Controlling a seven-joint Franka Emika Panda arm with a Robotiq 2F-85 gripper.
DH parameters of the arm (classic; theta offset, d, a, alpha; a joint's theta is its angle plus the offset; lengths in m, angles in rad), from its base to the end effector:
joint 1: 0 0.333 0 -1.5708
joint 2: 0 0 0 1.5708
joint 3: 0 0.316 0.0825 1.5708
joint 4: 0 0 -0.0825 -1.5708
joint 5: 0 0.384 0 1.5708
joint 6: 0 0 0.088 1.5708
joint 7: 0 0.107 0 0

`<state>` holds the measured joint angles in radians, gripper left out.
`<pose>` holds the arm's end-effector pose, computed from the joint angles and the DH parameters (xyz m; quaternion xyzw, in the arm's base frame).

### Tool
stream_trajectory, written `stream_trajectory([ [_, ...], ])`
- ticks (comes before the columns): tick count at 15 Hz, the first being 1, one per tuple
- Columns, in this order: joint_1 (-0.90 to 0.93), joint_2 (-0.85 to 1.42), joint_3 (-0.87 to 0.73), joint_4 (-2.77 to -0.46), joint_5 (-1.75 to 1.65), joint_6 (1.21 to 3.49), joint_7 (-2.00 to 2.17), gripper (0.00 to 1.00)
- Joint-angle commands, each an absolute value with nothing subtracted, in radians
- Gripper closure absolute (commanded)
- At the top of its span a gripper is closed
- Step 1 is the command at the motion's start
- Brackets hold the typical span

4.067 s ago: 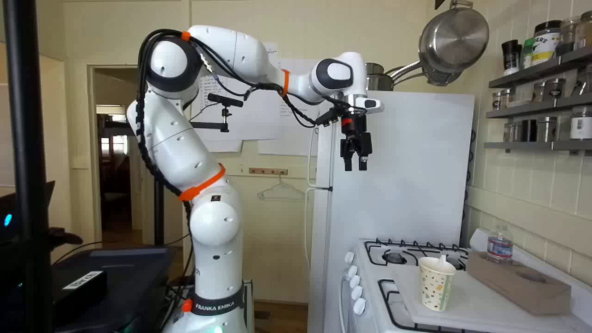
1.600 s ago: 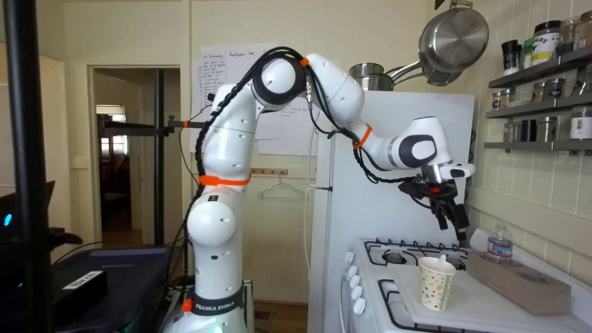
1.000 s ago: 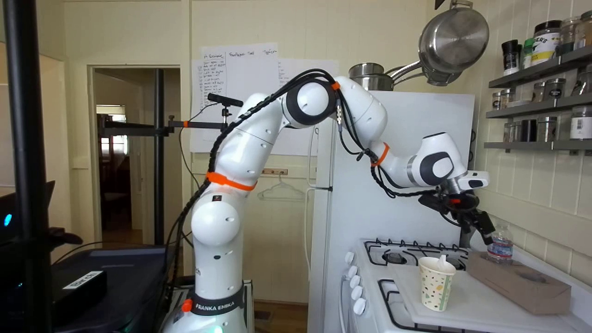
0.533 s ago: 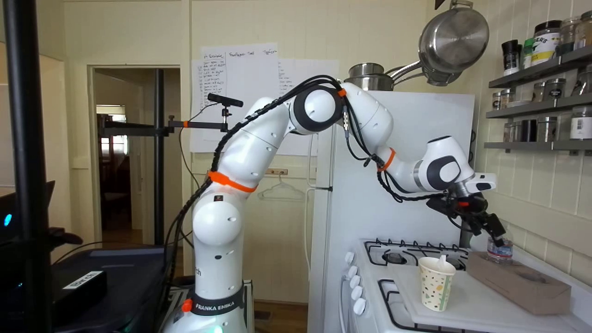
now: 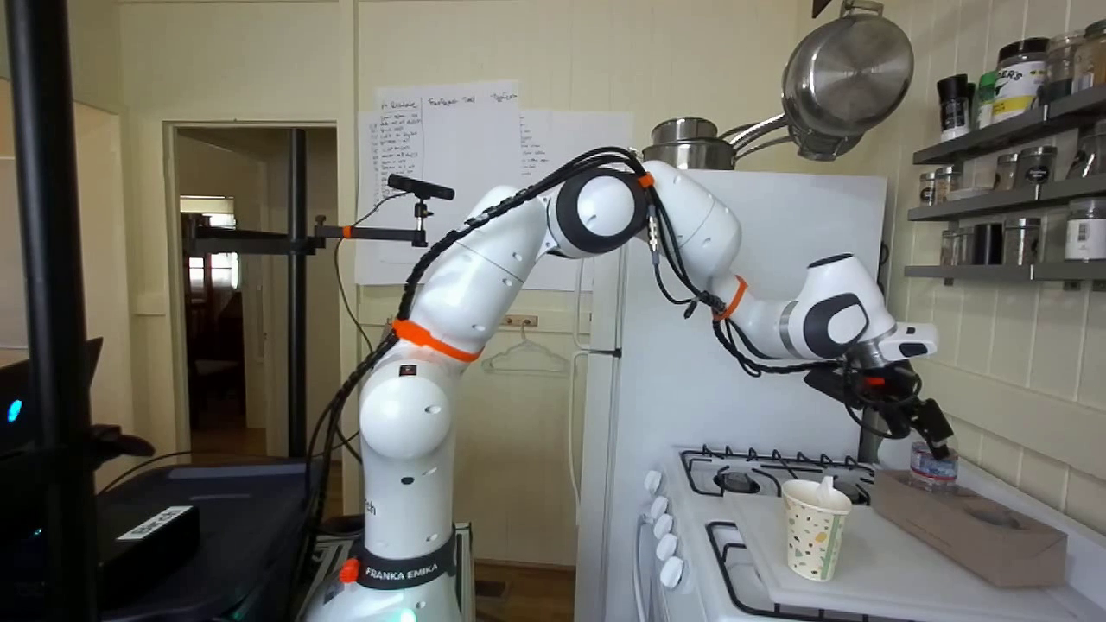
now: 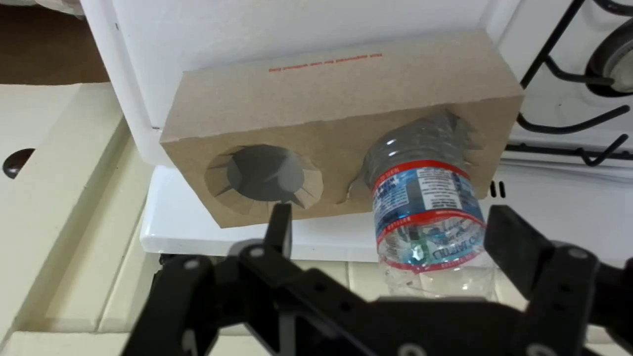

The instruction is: Move the plastic bottle from the bottle holder to the chopping board

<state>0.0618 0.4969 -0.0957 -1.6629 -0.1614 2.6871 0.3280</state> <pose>0.7178 -0.0088 0.3793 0.9575 -0.1019 0.2676 0.0347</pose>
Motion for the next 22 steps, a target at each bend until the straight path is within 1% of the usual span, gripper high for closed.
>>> stream_trajectory([
  [1,0.056,0.550,-0.075,-1.603,-0.105,2.707,0.276,0.00],
  [10,0.052,0.645,-0.062,-1.531,-0.078,2.851,0.214,0.00],
  [11,0.052,0.653,-0.061,-1.525,-0.071,2.857,0.207,0.25],
  [12,0.051,0.658,-0.058,-1.521,-0.067,2.861,0.198,0.26],
  [13,0.053,0.662,-0.060,-1.517,-0.066,2.865,0.195,0.33],
  [14,0.055,0.664,-0.062,-1.514,-0.065,2.869,0.192,0.42],
  [17,0.058,0.671,-0.070,-1.501,-0.068,2.872,0.189,0.65],
  [19,0.059,0.675,-0.075,-1.495,-0.070,2.876,0.190,0.77],
  [21,0.059,0.669,-0.075,-1.499,-0.070,2.879,0.189,0.80],
  [22,0.057,0.662,-0.073,-1.504,-0.069,2.881,0.187,0.83],
])
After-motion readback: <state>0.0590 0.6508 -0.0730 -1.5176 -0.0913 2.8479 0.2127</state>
